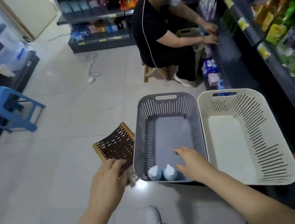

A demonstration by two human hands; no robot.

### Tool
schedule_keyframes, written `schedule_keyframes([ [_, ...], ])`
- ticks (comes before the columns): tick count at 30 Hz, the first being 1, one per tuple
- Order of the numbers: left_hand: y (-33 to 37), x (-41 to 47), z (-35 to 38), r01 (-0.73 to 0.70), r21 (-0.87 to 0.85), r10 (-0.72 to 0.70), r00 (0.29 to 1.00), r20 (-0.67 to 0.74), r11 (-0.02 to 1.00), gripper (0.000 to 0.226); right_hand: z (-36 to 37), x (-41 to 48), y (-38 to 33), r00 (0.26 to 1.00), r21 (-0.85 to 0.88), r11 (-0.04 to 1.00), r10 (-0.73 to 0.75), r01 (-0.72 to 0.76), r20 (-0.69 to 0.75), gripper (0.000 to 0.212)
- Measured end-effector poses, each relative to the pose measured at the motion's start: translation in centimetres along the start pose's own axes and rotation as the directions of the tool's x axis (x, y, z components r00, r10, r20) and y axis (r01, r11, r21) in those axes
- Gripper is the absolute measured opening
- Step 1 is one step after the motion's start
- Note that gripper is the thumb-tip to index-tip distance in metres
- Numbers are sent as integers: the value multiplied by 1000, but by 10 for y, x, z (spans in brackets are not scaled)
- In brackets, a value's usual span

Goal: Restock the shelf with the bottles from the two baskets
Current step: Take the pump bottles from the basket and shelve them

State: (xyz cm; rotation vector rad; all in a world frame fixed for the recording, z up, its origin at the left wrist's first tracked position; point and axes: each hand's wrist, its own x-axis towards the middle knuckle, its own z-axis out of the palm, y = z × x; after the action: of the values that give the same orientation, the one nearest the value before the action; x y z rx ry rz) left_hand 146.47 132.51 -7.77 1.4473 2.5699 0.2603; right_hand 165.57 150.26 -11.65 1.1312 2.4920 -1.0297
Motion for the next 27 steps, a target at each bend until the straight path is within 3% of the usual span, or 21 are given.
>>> schedule_keyframes([
  [10, -39, 90, 27, -222, -91, 236, 953, 188, 971, 30, 53, 76, 5, 948, -33, 975, 223, -221, 226, 73],
  [13, -46, 103, 36, -251, -150, 278, 939, 204, 956, 22, 71, 82, 9, 912, -86, 959, 284, -270, 297, 63],
  [16, -49, 111, 45, -283, -186, 320, 923, 212, 941, 30, 86, 83, 11, 918, -117, 950, 311, -291, 245, 41],
  [19, -50, 112, 52, -290, -223, 340, 912, 231, 931, 30, 90, 83, 11, 917, -65, 935, 354, -348, 182, 40],
  [27, -32, 117, 53, -338, -320, 417, 881, 222, 885, 29, 33, 62, 11, 873, 308, 828, 488, -468, 16, 31],
])
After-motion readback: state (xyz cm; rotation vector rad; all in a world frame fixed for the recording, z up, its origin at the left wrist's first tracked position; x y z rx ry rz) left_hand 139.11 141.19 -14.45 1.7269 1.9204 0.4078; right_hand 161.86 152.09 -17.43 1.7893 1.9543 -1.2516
